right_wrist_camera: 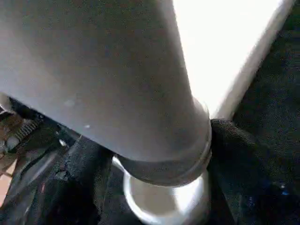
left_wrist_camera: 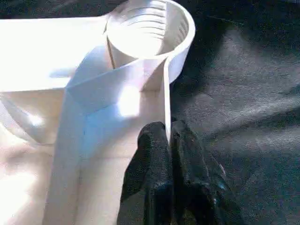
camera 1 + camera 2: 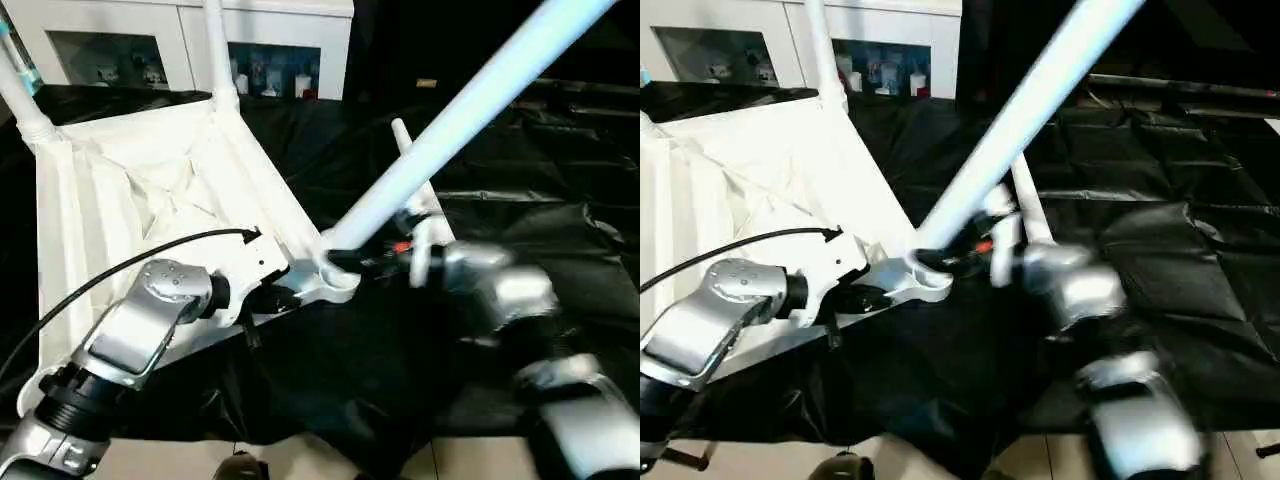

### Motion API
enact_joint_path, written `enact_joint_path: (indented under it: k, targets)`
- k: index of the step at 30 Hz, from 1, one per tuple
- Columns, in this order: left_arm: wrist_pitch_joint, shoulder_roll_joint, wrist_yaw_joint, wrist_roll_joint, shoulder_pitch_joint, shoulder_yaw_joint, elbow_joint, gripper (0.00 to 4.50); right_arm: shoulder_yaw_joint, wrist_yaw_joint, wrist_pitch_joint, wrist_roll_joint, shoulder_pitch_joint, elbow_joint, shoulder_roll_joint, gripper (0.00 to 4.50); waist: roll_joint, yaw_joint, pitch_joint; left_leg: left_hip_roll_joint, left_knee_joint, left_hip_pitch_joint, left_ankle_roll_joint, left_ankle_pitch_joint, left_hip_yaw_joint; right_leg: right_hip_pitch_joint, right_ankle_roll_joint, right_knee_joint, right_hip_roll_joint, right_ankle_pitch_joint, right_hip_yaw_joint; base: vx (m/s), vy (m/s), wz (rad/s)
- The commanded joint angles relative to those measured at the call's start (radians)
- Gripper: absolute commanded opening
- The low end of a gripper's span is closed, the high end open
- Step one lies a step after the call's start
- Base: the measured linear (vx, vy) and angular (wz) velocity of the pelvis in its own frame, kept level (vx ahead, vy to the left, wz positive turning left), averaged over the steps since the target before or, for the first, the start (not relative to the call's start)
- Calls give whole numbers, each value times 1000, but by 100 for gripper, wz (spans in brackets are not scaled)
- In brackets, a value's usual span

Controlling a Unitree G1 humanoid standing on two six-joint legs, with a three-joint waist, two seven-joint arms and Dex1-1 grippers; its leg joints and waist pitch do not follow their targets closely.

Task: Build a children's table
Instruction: Pick table leg

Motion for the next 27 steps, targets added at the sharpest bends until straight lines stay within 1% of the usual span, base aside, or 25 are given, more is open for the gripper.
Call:
enact_joint_path:
  k: [1,2,5,7,8,9,10,12,13,14,15,16,17,18,19,20,21,22,23,24,25,26,27]
  targets:
    - [-41,-12,-37,-41,-20,-5,-46,0,-23,17,55,37,-20,3,-3,284,10,0,-97,49,-60,20,42,-55,-13,69,-271,-57,-89,9,55,0,0,0]
    - [-42,-13,-38,-40,-20,-6,-44,0,-39,15,80,53,-28,11,-8,284,7,-1,-96,49,-60,19,38,-64,-12,68,-264,-60,-90,-10,56,0,0,0]
    - [-60,-23,-24,-33,-22,-3,-34,0,-70,13,136,94,-42,20,-17,284,8,5,-99,50,-58,22,37,-56,-11,65,-262,-61,-89,-23,55,0,0,0]
    - [-64,-34,-8,-33,-25,5,-23,0,-82,16,169,117,-47,13,-20,284,8,8,-99,49,-57,20,34,-52,-10,65,-259,-60,-88,-22,54,0,0,0]
    - [-55,-43,-1,-40,-30,14,-15,28,-91,20,189,131,-50,12,-21,284,8,11,-100,50,-57,21,32,-53,-11,64,-256,-59,-87,-21,53,0,0,0]
    - [-53,-45,0,-42,-30,16,-14,44,-93,21,192,134,-50,12,-21,284,9,16,-102,51,-56,22,29,-51,-11,62,-256,-57,-88,-19,53,0,0,0]
    - [-51,-47,2,-44,-32,19,-12,56,-99,24,207,138,-53,11,-21,284,9,16,-102,51,-56,21,28,-51,-11,62,-257,-56,-87,-19,53,0,0,0]
    - [-36,-40,-23,-76,-32,36,-32,58,-110,29,235,147,-57,11,-21,284,8,18,-103,50,-55,19,22,-49,-11,64,-259,-55,-88,-16,51,0,0,0]
    - [-36,-40,-23,-76,-32,36,-32,58,-110,29,235,147,-57,11,-21,284,8,20,-104,50,-55,19,21,-47,-11,64,-259,-54,-88,-14,51,0,0,0]
    - [-32,-39,-35,-94,-32,49,-41,74,-111,28,236,146,-58,14,-22,284,8,19,-104,50,-55,18,19,-44,-11,64,-261,-53,-87,-5,50,0,0,0]
    - [-7,-43,-55,-143,-36,86,-60,88,-109,26,235,145,-59,19,-21,284,7,19,-104,50,-55,18,17,-44,-11,64,-261,-52,-87,-1,50,0,0,0]
    - [-4,-44,-57,-148,-36,90,-62,96,-109,26,235,145,-59,20,-21,284,6,19,-104,48,-54,16,15,-43,-11,66,-263,-51,-89,0,50,0,0,0]
    - [13,-47,-67,-180,-43,120,-69,96,-107,24,236,145,-60,20,-22,284,6,19,-104,47,-53,16,12,-46,-9,65,-265,-52,-87,-6,50,0,0,0]
    - [45,-45,-88,-237,-60,177,-75,104,-96,20,231,140,-61,16,-25,284,6,20,-104,46,-53,16,9,-49,-8,65,-265,-52,-87,-13,49,0,0,0]
    - [47,-44,-90,-241,-62,182,-74,120,-95,20,231,139,-61,16,-26,284,7,20,-104,46,-53,16,9,-51,-9,64,-264,-53,-87,-17,49,0,0,0]
    - [62,-36,-107,-276,-78,221,-68,133,-83,19,221,130,-62,13,-29,284,8,20,-103,46,-53,16,8,-56,-9,65,-259,-55,-87,-28,49,0,0,0]
    - [62,-33,-113,-295,-90,241,-63,138,-70,22,215,119,-60,8,-31,284,7,20,-103,45,-53,16,8,-57,-9,64,-257,-56,-86,-34,49,0,0,0]
    - [49,-37,-108,-302,-102,256,-54,140,-59,26,212,112,-60,4,-32,284,3,20,-103,45,-54,16,6,-59,-9,66,-251,-57,-85,-44,48,0,0,0]
    - [20,-51,-89,-303,-122,266,-38,140,-42,35,207,102,-59,-3,-33,284,5,21,-103,46,-53,17,5,-58,-9,64,-248,-57,-85,-45,49,0,0,0]
    - [16,-54,-86,-303,-124,266,-35,149,-39,36,206,101,-58,-4,-33,284,2,20,-103,46,-53,16,5,-59,-10,65,-244,-57,-85,-48,49,0,0,0]
    - [-2,-67,-72,-300,-136,267,-26,175,-30,41,203,96,-57,-9,-32,284,4,21,-104,47,-53,17,7,-57,-10,65,-241,-57,-86,-48,49,0,0,0]
    - [-41,-118,-24,-293,-168,265,2,180,-11,48,201,88,-57,-18,-23,284,2,20,-104,47,-53,15,9,-55,-9,65,-237,-57,-85,-44,50,0,0,0]
    - [-41,-118,-24,-293,-168,265,2,181,-11,48,201,88,-57,-18,-23,284,3,21,-105,49,-52,17,10,-54,-9,64,-239,-57,-86,-38,51,0,0,0]
